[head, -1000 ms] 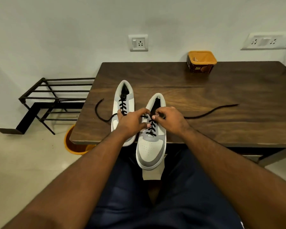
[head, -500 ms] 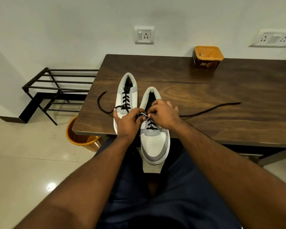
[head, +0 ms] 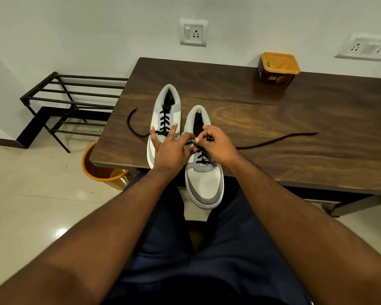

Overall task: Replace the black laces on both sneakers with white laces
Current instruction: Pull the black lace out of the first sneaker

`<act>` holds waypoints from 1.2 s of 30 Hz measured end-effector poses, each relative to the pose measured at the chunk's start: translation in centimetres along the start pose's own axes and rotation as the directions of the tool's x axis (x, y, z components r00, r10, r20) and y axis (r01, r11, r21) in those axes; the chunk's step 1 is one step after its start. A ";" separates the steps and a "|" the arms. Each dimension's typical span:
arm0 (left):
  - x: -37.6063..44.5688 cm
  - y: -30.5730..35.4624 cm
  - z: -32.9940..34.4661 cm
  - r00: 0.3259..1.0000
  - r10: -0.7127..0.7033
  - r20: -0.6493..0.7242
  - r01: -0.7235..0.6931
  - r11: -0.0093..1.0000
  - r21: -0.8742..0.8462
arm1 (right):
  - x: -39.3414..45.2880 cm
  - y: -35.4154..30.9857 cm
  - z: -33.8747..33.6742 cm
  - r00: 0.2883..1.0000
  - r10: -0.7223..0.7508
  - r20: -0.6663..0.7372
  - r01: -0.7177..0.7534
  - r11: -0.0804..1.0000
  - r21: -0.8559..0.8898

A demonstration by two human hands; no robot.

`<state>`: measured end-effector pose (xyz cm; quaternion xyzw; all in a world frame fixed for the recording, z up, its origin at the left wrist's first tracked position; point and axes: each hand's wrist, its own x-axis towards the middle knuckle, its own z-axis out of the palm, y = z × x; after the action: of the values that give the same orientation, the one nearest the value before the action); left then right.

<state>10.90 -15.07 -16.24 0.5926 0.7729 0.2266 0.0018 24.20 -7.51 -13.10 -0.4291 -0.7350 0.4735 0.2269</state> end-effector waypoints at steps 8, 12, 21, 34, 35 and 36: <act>0.4 -0.4 -0.7 0.999 -0.029 0.023 0.031 0.997 -0.065 | -0.1 0.6 -0.3 0.962 0.114 -0.250 -0.059 0.974 0.217; 0.7 0.0 -1.3 0.999 0.007 0.033 -0.007 1.000 -0.007 | -0.7 1.4 0.0 0.977 -0.055 -0.204 0.048 0.998 -0.042; 1.2 -0.1 -1.8 0.996 -0.014 0.090 0.014 1.000 0.003 | 0.3 -0.7 -1.0 0.923 -0.079 -0.376 0.046 0.994 -0.096; 1.6 0.3 -1.9 0.993 -0.003 0.120 -0.003 0.999 0.051 | 0.1 -1.8 -0.7 0.984 -0.176 0.040 0.160 0.752 -0.640; 1.6 0.3 -2.0 0.992 -0.001 0.126 -0.006 0.999 0.050 | 0.3 -1.7 -0.9 0.984 -0.174 0.045 0.161 0.741 -0.652; 1.7 0.2 -2.1 0.991 0.002 0.132 -0.008 0.999 0.048 | 0.3 -1.7 -1.1 0.983 -0.179 0.047 0.164 0.726 -0.668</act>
<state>10.06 -14.19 -13.85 0.6080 0.7749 0.1683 0.0382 24.13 -7.03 -11.10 -0.4169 -0.8897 0.1512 0.1081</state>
